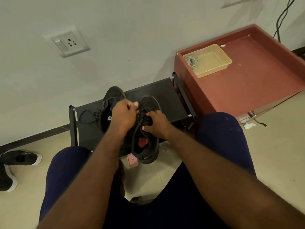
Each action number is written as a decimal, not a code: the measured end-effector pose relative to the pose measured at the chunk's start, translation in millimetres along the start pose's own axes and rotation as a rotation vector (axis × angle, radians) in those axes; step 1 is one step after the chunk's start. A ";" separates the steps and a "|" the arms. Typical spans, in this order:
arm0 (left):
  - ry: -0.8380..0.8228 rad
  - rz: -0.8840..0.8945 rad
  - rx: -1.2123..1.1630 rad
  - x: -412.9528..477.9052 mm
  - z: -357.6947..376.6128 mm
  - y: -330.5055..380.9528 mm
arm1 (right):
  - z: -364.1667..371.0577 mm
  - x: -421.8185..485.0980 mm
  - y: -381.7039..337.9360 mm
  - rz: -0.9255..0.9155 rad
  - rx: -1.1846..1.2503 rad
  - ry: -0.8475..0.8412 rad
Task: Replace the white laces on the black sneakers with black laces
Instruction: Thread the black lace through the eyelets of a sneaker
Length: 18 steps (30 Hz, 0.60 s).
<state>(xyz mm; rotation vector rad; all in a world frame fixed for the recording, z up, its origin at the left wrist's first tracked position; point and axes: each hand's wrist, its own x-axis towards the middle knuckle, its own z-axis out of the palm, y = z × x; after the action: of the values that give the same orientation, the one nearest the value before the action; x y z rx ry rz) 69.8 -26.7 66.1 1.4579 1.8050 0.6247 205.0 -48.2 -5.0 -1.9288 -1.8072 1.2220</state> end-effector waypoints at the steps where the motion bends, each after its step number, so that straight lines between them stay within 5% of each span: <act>1: -0.045 -0.020 0.324 3.7 0.3 -9.8 | 0.5 0.0 -0.4 -0.004 -0.010 0.003; 4: -0.303 -0.069 0.821 3.5 2.3 -29.1 | 0.3 0.9 -0.4 -0.016 -0.035 0.004; 10: -0.303 -0.030 0.672 -5.9 -4.2 -23.4 | -3.3 1.5 0.3 -0.028 0.031 -0.041; 13: -0.202 0.074 0.301 -5.0 -12.3 -11.4 | -5.5 -0.9 0.0 -0.020 0.103 -0.043; 18: -0.277 0.023 -0.793 -10.8 -21.6 26.6 | 0.4 1.9 3.3 0.019 0.169 -0.049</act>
<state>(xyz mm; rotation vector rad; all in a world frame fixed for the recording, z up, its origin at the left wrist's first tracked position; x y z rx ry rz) 70.5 -29.2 102.0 0.9544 1.1211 0.9560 206.9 -47.4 -8.2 -1.8420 -1.6526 1.3916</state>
